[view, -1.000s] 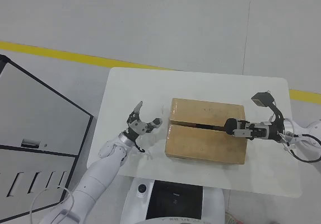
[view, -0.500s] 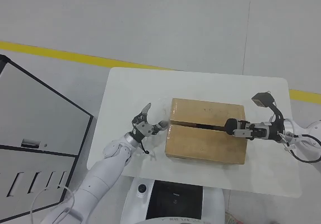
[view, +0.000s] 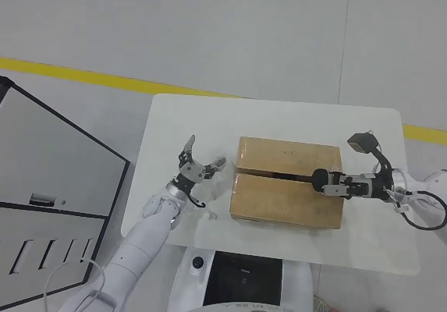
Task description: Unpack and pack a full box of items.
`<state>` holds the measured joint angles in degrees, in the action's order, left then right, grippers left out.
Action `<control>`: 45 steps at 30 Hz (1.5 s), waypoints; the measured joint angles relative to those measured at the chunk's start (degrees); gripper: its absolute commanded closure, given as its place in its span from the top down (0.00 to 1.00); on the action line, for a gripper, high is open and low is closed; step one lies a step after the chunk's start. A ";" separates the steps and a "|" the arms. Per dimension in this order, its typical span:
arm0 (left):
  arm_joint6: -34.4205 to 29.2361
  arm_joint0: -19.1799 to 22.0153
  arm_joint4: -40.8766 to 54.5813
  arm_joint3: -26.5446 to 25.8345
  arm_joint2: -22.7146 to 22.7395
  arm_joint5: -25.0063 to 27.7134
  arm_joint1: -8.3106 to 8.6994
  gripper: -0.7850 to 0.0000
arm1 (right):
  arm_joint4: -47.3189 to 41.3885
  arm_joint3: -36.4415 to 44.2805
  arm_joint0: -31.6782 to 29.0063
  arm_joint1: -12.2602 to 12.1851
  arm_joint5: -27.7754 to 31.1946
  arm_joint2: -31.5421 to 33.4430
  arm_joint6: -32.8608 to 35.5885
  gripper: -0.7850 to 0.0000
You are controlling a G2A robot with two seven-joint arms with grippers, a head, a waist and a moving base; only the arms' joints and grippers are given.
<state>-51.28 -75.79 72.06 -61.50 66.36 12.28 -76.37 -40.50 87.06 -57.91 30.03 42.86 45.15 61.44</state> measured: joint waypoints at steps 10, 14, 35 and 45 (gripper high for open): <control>-0.77 -0.38 1.37 -0.10 1.17 1.14 -0.49 1.00 | 0.23 0.01 0.28 -0.20 0.30 -0.61 -0.31 1.00; -1.57 -0.51 2.09 -0.69 1.51 1.12 -0.71 1.00 | 1.65 0.09 0.90 -0.08 0.24 -1.21 -0.24 1.00; -1.93 0.07 -4.32 0.37 2.19 3.43 -0.33 1.00 | 4.13 -1.09 2.27 -0.08 0.77 -1.80 -0.78 1.00; -1.93 0.07 -4.33 0.37 2.19 3.43 -0.33 1.00 | 4.13 -1.09 2.27 -0.08 0.77 -1.80 -0.78 1.00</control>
<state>-53.21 -75.72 67.73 -61.12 68.55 15.71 -76.71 -36.37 85.98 -55.65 29.95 43.64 43.36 60.66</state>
